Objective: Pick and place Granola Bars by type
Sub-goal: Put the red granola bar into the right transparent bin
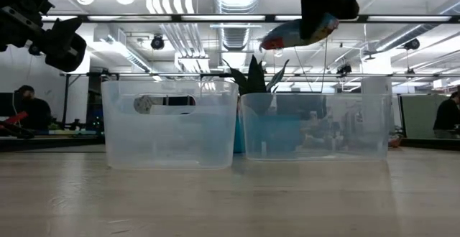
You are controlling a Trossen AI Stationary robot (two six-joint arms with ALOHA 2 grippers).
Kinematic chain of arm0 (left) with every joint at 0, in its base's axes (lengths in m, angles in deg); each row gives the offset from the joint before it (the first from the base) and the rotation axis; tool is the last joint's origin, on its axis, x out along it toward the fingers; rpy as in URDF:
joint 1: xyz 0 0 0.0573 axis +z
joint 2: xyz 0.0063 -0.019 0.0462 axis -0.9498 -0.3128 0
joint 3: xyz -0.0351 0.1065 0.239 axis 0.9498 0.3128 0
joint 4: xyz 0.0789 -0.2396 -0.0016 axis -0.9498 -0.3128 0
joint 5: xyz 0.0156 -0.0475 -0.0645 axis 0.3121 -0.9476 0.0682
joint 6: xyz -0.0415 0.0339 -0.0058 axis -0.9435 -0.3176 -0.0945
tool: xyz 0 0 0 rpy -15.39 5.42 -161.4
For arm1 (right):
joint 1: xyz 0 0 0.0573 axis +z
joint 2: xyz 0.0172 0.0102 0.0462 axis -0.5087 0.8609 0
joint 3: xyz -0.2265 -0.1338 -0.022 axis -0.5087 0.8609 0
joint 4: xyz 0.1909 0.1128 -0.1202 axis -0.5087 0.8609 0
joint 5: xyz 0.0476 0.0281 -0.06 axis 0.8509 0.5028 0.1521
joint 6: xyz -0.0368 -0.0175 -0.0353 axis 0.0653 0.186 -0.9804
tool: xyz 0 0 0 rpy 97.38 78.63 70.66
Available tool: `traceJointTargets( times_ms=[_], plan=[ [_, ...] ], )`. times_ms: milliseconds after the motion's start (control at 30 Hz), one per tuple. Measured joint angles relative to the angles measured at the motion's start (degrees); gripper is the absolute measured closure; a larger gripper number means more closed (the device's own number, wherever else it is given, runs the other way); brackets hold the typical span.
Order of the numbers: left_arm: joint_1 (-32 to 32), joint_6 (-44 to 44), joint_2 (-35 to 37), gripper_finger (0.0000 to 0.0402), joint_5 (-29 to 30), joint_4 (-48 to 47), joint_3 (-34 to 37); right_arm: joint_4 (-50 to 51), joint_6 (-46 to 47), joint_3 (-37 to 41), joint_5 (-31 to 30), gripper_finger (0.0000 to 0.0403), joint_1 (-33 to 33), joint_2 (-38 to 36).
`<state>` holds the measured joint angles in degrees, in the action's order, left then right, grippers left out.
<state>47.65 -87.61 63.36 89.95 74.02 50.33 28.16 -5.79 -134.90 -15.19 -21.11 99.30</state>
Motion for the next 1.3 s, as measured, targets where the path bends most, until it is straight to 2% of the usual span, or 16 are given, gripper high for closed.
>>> traceJointTargets(
  times_ms=[133,600,933,1300],
  plan=[
    [0.0,0.0,0.0,0.0152,0.0,0.0,0.0,0.4,6.7,0.7,-2.5,0.0391,0.4,-0.5],
    [0.0,0.0,0.0,0.0152,0.0,0.0,0.0,-0.9,33.4,10.9,-2.6,0.0391,0.4,-0.6],
    [0.0,0.0,0.0,0.0152,0.0,0.0,0.0,-12.4,41.7,17.1,-2.2,0.0391,0.4,-0.6],
    [0.0,0.0,0.0,0.0152,0.0,0.0,0.0,-17.6,47.4,23.6,-2.3,0.0391,0.4,-0.5]
  ],
)
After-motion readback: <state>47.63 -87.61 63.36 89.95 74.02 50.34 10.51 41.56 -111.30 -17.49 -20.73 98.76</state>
